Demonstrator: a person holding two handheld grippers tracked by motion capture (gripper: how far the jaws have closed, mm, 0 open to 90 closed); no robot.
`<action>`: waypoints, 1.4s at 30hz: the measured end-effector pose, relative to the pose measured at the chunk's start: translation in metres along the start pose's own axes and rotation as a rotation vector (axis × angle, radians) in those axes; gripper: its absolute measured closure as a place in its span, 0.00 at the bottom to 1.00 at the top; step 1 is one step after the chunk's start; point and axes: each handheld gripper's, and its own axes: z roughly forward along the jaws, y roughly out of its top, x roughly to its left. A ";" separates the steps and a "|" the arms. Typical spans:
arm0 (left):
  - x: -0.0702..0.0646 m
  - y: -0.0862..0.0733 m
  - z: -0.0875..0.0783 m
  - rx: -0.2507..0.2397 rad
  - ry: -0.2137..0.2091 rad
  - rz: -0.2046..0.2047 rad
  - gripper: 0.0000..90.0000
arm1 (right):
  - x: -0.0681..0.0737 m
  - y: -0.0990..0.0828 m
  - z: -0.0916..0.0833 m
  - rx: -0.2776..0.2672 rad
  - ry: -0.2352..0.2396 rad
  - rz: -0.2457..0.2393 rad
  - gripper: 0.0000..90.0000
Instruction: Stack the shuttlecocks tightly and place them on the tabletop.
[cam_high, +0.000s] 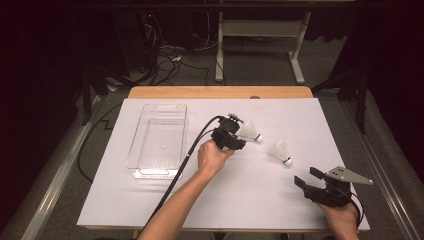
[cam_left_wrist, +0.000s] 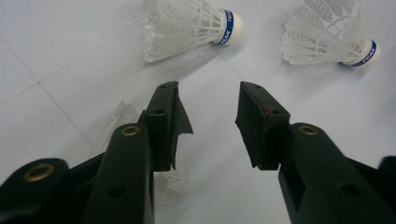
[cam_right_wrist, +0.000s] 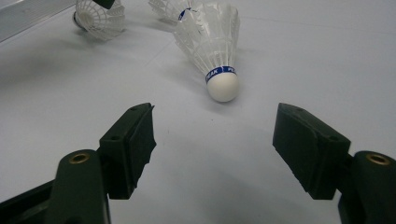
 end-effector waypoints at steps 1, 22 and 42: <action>-0.001 0.000 0.000 0.002 0.003 0.006 0.64 | 0.000 0.000 0.000 0.000 0.000 0.000 0.33; -0.011 -0.005 -0.014 -0.018 -0.018 0.034 0.50 | 0.000 0.000 0.001 0.001 -0.003 -0.002 0.33; -0.015 -0.014 -0.024 -0.024 -0.026 0.047 0.44 | 0.001 0.000 0.001 0.002 -0.003 -0.004 0.33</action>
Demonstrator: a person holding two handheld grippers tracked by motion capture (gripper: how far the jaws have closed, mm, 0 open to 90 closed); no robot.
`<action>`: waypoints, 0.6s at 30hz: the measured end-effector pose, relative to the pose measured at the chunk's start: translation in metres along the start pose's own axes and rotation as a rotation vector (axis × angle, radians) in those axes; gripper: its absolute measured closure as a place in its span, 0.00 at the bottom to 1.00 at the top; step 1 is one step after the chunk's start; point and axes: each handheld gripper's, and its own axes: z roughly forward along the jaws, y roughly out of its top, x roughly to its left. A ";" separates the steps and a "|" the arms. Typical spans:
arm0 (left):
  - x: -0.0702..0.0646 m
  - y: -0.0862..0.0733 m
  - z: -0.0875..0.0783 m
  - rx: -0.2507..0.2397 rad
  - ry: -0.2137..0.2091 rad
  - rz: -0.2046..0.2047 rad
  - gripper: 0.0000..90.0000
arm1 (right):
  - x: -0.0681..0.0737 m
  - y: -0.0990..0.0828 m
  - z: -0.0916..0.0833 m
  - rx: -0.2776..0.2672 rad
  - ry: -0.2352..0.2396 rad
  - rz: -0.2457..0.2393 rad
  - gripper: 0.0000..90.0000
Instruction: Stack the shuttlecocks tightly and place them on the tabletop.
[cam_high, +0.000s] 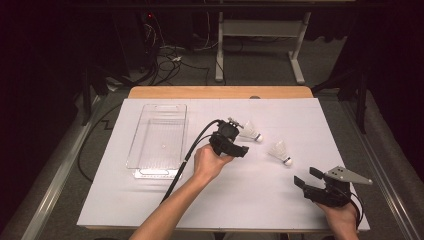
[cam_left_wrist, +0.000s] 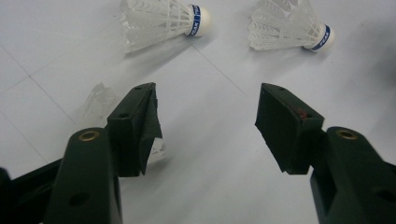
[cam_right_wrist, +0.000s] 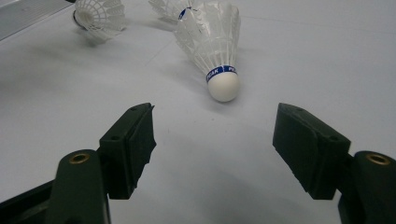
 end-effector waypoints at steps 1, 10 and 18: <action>0.000 -0.001 -0.001 -0.001 -0.002 0.000 0.44 | 0.000 0.000 0.000 0.000 0.000 0.002 0.33; -0.004 -0.010 -0.006 -0.002 -0.005 0.016 0.43 | 0.000 0.000 0.001 0.002 -0.001 -0.001 0.33; -0.009 -0.020 -0.007 -0.008 -0.016 0.010 0.40 | 0.000 0.000 0.000 0.002 -0.001 -0.001 0.33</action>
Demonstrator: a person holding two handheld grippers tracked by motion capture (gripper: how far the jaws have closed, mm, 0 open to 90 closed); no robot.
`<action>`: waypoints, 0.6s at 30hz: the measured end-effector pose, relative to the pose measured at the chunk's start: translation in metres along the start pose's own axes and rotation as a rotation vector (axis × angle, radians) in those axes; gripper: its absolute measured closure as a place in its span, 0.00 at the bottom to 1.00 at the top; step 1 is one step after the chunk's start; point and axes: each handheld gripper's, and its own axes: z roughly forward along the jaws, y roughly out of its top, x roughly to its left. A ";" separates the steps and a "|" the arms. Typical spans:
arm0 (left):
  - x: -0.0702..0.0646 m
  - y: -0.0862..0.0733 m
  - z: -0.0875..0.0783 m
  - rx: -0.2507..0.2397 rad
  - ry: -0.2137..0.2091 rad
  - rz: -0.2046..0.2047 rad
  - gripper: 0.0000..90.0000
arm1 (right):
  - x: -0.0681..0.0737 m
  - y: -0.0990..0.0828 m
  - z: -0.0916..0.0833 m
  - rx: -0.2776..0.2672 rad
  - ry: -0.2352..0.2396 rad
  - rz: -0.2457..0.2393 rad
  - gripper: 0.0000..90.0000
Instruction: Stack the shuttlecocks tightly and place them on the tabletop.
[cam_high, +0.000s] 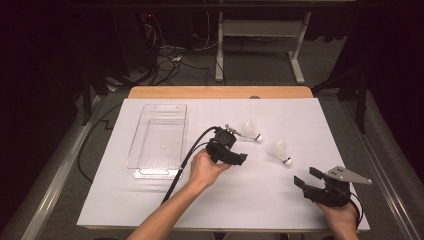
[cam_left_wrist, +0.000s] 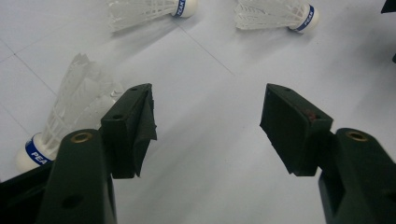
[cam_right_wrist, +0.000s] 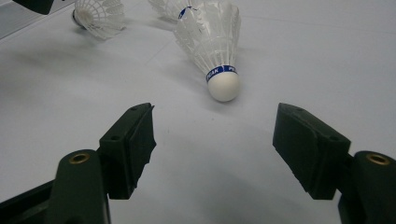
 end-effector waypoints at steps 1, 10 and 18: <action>0.000 -0.001 0.000 0.001 -0.002 -0.003 0.40 | 0.000 0.000 0.000 0.000 -0.001 0.000 0.33; -0.001 -0.009 -0.001 0.013 -0.011 -0.008 0.41 | 0.000 0.000 0.000 0.000 0.000 0.001 0.33; -0.002 -0.017 0.001 0.040 -0.020 -0.003 0.43 | 0.000 0.000 0.000 -0.001 0.000 0.003 0.33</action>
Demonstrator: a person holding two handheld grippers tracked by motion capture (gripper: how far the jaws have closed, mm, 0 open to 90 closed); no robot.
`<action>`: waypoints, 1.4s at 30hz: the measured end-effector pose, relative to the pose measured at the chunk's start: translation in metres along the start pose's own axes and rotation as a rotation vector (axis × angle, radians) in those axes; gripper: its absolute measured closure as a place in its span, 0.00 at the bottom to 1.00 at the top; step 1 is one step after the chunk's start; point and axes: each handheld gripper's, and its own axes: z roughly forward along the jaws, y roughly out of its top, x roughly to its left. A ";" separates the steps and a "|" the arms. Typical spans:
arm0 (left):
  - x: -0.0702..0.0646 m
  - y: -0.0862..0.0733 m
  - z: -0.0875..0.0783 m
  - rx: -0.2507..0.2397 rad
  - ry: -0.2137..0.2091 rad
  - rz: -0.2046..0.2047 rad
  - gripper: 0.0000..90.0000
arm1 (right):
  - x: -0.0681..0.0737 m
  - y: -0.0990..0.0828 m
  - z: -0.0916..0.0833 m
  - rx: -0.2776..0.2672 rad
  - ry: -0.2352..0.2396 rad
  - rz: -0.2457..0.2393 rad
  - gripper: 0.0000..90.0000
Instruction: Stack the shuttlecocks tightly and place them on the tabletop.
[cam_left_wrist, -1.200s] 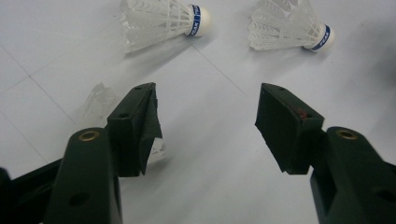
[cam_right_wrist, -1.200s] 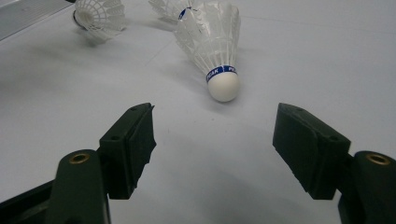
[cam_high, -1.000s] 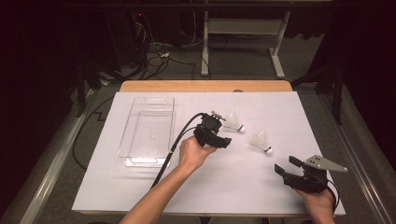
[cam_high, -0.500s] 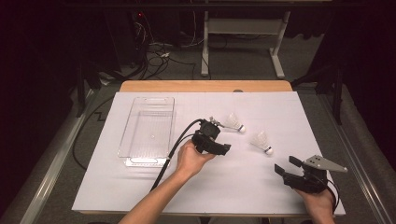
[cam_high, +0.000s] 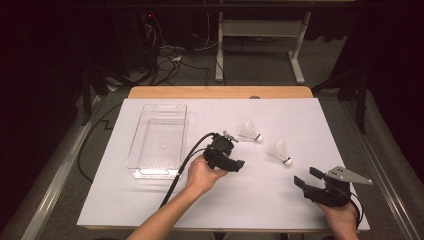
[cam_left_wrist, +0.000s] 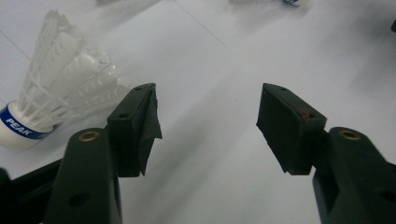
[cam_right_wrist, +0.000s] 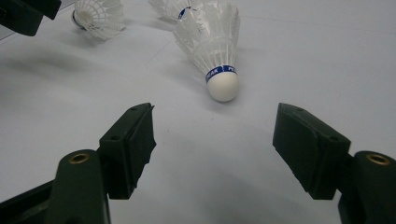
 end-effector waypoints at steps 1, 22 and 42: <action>0.001 -0.001 -0.001 0.003 -0.001 0.002 0.43 | 0.000 0.000 0.000 0.001 0.000 0.000 0.33; 0.000 -0.019 -0.010 0.002 0.006 0.005 0.42 | 0.000 0.000 0.000 0.001 -0.004 0.002 0.33; 0.002 -0.036 -0.020 -0.020 -0.002 -0.006 0.42 | 0.001 0.000 0.001 0.006 -0.006 -0.006 0.33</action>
